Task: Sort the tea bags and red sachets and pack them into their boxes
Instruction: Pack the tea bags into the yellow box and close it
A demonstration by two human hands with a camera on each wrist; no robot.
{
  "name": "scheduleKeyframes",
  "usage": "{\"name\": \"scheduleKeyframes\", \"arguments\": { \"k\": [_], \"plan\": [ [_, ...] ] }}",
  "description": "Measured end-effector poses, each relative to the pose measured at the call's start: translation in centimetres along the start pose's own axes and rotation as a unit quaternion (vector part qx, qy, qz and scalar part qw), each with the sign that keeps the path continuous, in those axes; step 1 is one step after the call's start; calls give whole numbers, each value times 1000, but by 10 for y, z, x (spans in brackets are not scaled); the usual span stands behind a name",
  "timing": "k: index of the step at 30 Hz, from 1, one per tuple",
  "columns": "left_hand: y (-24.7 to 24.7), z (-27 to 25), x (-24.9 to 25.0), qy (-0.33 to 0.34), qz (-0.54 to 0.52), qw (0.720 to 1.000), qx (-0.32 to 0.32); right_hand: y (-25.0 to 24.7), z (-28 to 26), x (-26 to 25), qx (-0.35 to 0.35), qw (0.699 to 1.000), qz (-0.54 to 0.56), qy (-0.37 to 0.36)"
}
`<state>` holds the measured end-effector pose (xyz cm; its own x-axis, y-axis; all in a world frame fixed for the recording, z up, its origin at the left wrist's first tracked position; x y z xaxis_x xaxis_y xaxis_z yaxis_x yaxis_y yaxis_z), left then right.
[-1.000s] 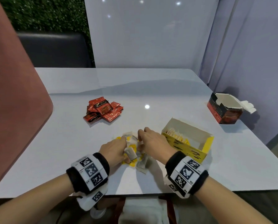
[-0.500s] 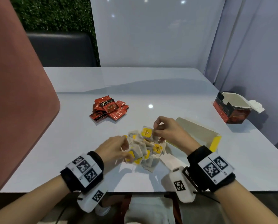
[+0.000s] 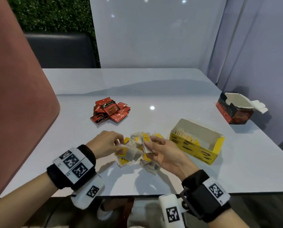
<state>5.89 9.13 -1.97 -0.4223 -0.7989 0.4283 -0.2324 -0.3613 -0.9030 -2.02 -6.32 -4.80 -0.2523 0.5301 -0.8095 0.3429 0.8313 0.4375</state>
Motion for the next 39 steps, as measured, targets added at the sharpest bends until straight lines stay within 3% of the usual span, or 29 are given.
{"name": "scheduleKeyframes", "arguments": {
  "k": [4, 9, 15, 18, 23, 27, 33, 37, 39],
  "plan": [
    [3, 6, 5, -4, -57, 998, -38, 8, 3, 1, -1, 987, -139, -74],
    [1, 18, 15, 3, -85, 995, -55, 14, 3, -7, 23, 943, -295, -151],
    [3, 24, 23, -10, -160, 984, -82, 18, 8, -13, 50, 885, -406, -223],
    [8, 24, 20, -27, -194, 976, -100, 19, 10, -14, 46, 871, -427, -238],
    [9, 27, 10, -54, -232, 969, -70, 14, 12, -18, 63, 883, -386, -259],
    [15, 24, 2, -66, -256, 960, -88, -3, 16, -26, 90, 925, -285, -233],
    [27, 22, -17, -84, -171, 980, -64, -16, 16, -15, 78, 982, -120, -125],
    [6, 19, -3, -13, -157, 987, 20, -20, 17, -8, 81, 993, -26, -81],
    [1, 14, 16, 40, -215, 976, -21, -15, 18, -8, 70, 995, 6, -67]
  ]
}}
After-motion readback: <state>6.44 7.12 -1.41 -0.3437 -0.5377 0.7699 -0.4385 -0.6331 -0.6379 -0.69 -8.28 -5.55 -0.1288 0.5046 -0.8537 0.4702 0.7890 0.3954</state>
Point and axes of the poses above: each hand's wrist, its own z-axis towards the middle knuckle, its own y-axis out of the palm, x = y × z, the point moved 6 cm from there along z, towards the middle knuckle, and after that the axes turned 11 degrees about x, right-handed, at the moved point
